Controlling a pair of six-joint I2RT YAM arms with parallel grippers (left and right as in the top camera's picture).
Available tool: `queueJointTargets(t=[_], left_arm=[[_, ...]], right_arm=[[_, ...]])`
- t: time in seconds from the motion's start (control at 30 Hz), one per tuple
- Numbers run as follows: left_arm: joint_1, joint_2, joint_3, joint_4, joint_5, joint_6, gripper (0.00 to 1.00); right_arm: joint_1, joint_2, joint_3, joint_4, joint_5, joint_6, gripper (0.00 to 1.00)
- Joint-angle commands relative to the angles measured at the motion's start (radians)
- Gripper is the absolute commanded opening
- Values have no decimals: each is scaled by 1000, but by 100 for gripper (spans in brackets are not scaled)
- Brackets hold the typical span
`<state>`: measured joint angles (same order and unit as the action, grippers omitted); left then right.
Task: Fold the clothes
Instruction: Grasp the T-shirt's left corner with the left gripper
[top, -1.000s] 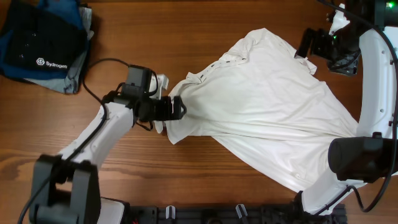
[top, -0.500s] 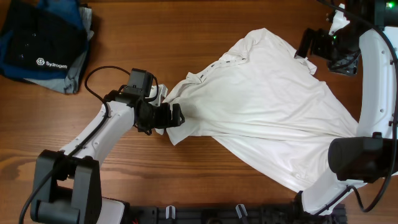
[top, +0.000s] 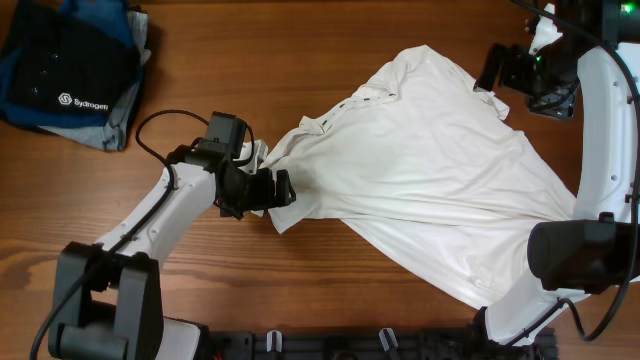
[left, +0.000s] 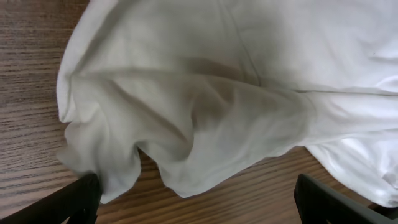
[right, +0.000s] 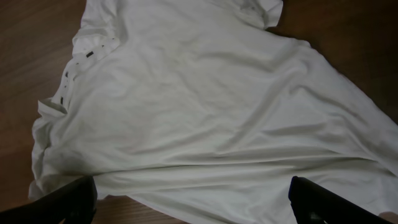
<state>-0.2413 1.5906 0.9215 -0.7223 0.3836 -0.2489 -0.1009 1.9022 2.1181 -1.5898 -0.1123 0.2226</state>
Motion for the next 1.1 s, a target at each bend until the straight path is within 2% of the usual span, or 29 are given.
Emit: queueJointTargets(t=[0.0,0.03,0.17,0.47,0.93,1.0,1.07], left_arm=[[-4,-57,15,-9,2,2,91],[-4,-61,15,-14,1,2,89],[-4,-59,14,-41,-15,2,100],[-4,-59,14,-124,-98,10,100],[-4,-3,14,12,-122,5,100],[-4,18,14,8,-119,5,97],[-4,46,14,3,-116,5,100]], right_arm=[[-2,-27,-4,3,-19,-13,100],[-2,-27,-4,3,-19,-13,100],[-2,-27,-4,3,-20,-13,100],[-2,-27,-4,3,-20,-13,100],[-2,-27,-4,-1,-54,-37,100],[-2,-27,-4,-1,-54,-37,100],[-2,-27,-4,-1,-54,-37,100]])
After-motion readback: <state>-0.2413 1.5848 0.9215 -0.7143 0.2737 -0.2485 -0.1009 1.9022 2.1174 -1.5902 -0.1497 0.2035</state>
